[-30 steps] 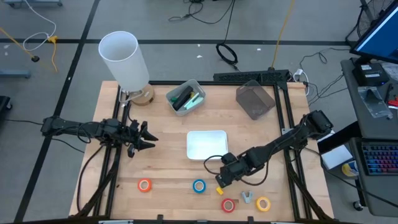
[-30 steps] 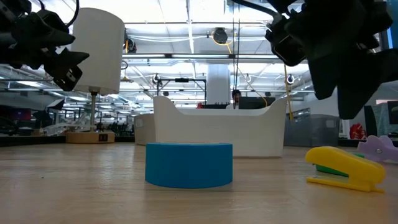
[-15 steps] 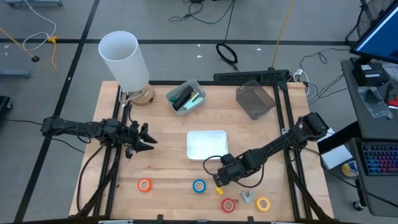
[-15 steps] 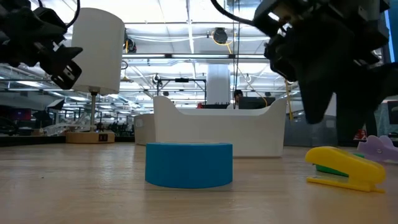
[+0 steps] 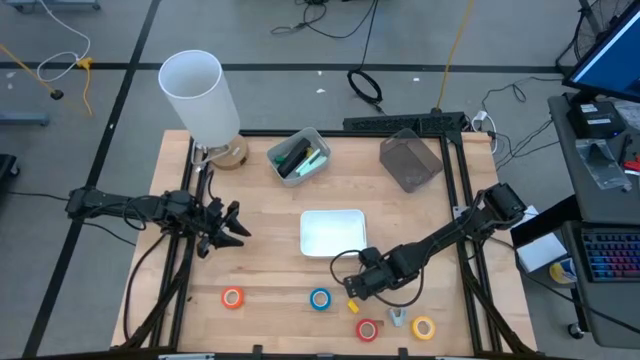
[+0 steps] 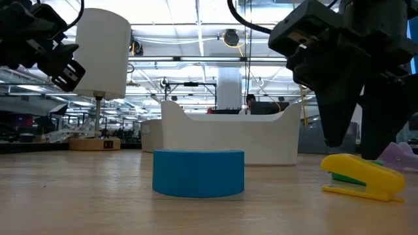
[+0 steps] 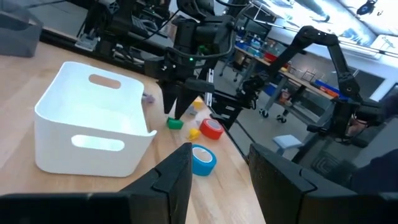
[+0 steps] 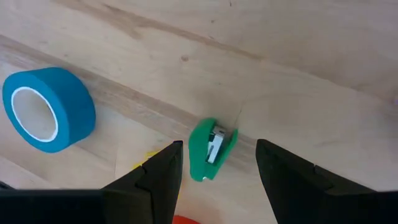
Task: Pick and place Stapler, Stapler remover, tape
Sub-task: Put the green stapler into the gray bin
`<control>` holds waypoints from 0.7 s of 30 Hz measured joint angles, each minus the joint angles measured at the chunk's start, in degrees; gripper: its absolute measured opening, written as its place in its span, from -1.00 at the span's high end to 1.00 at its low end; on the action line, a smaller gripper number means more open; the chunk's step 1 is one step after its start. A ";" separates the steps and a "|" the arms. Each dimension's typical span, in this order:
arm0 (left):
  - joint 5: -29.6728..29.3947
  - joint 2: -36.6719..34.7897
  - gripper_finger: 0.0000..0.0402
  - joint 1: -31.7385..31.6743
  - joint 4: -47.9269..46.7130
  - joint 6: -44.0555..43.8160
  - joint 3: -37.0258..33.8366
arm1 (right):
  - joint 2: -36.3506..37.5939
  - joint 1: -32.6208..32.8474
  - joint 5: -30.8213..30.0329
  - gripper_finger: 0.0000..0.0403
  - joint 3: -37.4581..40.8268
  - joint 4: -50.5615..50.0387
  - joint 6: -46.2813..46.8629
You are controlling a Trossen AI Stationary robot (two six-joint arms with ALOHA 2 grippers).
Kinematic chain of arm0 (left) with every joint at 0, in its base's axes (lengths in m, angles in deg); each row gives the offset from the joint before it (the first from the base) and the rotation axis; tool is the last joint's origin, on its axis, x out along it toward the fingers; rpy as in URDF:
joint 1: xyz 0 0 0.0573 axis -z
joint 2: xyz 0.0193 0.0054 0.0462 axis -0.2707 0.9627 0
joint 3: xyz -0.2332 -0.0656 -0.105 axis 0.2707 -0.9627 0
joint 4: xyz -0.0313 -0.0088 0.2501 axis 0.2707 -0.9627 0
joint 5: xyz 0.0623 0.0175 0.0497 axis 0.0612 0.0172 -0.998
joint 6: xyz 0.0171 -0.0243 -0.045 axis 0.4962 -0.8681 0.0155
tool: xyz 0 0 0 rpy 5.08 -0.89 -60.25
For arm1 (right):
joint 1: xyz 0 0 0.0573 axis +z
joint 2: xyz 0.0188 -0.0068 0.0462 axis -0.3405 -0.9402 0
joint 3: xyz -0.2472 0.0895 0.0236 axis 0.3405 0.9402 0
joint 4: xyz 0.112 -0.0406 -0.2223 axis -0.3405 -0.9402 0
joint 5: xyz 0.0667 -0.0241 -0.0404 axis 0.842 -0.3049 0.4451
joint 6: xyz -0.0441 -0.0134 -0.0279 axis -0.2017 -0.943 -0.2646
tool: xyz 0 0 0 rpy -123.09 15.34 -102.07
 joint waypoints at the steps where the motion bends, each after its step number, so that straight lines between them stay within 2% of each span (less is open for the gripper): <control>1: 0.00 0.01 0.22 0.00 -0.12 0.20 0.00 | -0.04 0.00 0.00 0.01 0.00 -0.01 0.00; 11: -0.14 0.02 0.22 0.00 -0.20 0.79 0.00 | -5.22 -0.06 2.86 0.01 -0.23 4.63 0.06; 21: -0.13 0.00 0.22 0.00 -0.29 0.51 -0.02 | -5.90 -0.02 1.41 0.01 -0.21 4.18 2.36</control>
